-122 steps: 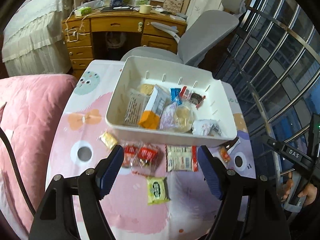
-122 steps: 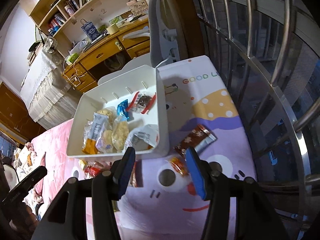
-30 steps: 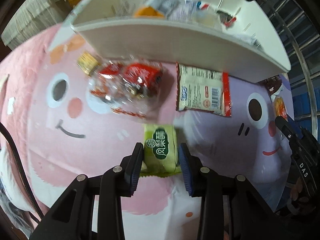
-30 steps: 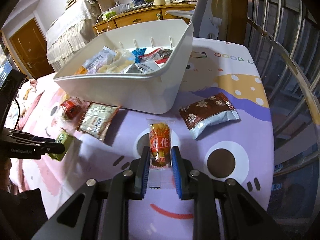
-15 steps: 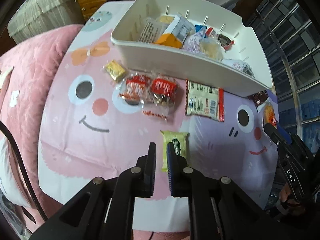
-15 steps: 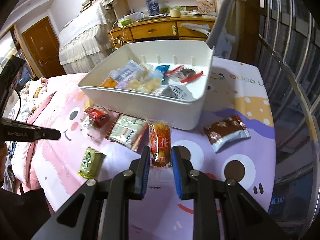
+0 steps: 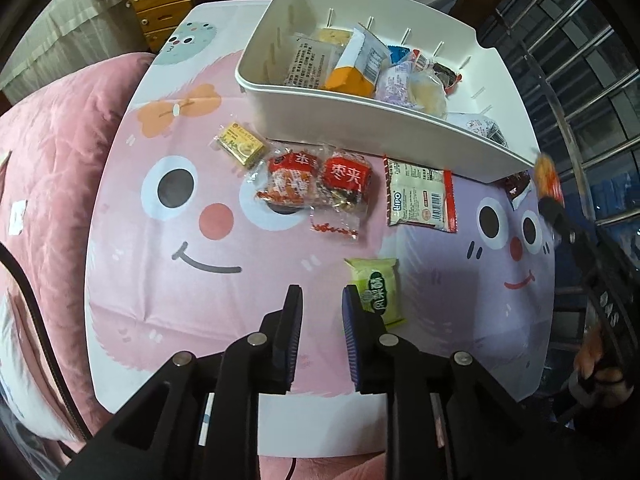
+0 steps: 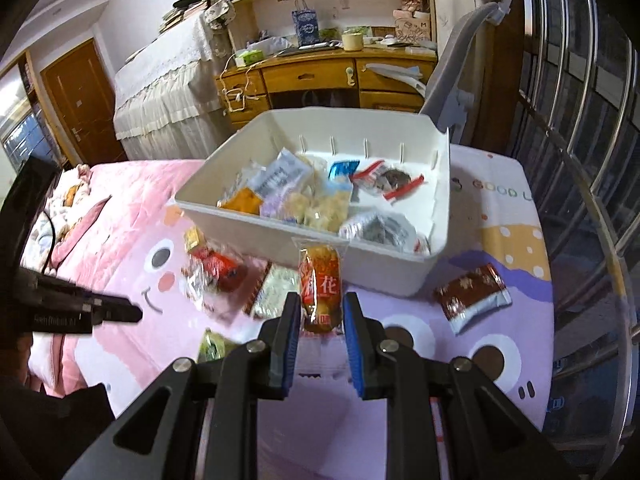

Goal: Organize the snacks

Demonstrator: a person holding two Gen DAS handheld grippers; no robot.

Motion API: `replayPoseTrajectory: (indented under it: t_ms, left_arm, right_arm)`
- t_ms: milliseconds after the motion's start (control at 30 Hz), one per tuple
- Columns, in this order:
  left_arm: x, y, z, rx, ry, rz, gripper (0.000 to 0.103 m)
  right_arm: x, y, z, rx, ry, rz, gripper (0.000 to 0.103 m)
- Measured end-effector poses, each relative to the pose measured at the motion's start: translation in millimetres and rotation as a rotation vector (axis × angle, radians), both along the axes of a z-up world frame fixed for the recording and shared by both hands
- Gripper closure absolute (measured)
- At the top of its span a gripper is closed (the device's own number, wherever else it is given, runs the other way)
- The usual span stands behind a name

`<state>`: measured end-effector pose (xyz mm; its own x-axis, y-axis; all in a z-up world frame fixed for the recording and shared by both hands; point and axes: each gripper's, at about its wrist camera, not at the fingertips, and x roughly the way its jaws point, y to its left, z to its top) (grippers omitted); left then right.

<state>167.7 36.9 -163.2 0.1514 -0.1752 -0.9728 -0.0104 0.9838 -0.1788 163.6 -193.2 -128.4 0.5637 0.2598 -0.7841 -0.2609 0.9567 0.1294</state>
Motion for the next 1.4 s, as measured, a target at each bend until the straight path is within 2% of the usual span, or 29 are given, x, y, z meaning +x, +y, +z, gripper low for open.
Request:
replayPoseTrajectory:
  t_ms: [233, 500, 600, 700, 767, 933, 1400]
  left_arm:
    - [11.5, 29.3, -5.3, -0.018, 0.012, -0.073, 0.082]
    - [31.7, 53.3, -14.8, -0.036, 0.009, -0.182, 0.082]
    - [37.5, 56.0, -20.1, -0.039, 0.015, -0.213, 0.076]
    - [41.1, 56.9, -23.9, -0.035, 0.011, -0.257, 0.075]
    - [43.1, 57.2, -24.3, -0.035, -0.006, -0.286, 0.071]
    - [47.9, 55.3, -22.0, -0.075, -0.037, -0.344, 0.047]
    - [58.5, 20.0, -27.6, -0.137, -0.048, -0.458, 0.04]
  right_arm:
    - [30.0, 26.2, 9.7, -0.004, -0.02, -0.075, 0.081]
    - [66.6, 50.5, 6.0, -0.02, -0.016, -0.172, 0.081]
    - [73.3, 57.4, 3.2, -0.021, -0.013, -0.215, 0.081]
    - [76.3, 60.9, -2.0, -0.011, -0.011, -0.276, 0.079]
    - [76.4, 61.3, -6.8, -0.004, 0.012, -0.308, 0.076]
    - [68.4, 57.6, -18.2, 0.052, 0.06, -0.374, 0.076]
    - [8.7, 54.5, -33.5, 0.074, 0.089, -0.443, 0.064]
